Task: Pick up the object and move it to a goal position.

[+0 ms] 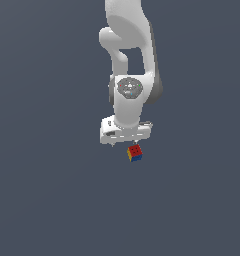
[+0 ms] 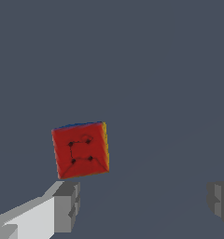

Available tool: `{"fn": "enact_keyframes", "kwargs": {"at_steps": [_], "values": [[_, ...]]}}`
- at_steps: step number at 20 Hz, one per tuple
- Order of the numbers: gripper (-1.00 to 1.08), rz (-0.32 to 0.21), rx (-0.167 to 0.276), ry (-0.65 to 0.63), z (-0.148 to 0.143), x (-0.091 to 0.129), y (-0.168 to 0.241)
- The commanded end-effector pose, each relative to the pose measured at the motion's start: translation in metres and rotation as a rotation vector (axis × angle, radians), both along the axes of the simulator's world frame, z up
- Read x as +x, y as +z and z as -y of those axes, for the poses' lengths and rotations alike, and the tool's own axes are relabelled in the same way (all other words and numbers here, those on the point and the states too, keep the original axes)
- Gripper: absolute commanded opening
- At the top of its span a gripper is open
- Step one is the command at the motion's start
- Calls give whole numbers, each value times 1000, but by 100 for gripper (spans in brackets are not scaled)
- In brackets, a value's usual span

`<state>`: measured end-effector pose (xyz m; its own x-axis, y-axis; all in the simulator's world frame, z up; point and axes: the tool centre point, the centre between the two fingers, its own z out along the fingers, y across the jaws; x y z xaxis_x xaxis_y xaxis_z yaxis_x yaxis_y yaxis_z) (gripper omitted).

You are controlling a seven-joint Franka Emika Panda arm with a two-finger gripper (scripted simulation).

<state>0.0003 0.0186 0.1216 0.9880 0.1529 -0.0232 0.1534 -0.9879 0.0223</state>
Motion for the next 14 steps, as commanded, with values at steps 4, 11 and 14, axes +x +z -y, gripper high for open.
{"fn": "enact_keyframes", "kwargs": {"at_steps": [4, 11, 14], "values": [[100, 13, 18, 83, -39, 2, -28], [100, 16, 26, 110, -52, 2, -37], [100, 16, 26, 110, -52, 2, -41]]}}
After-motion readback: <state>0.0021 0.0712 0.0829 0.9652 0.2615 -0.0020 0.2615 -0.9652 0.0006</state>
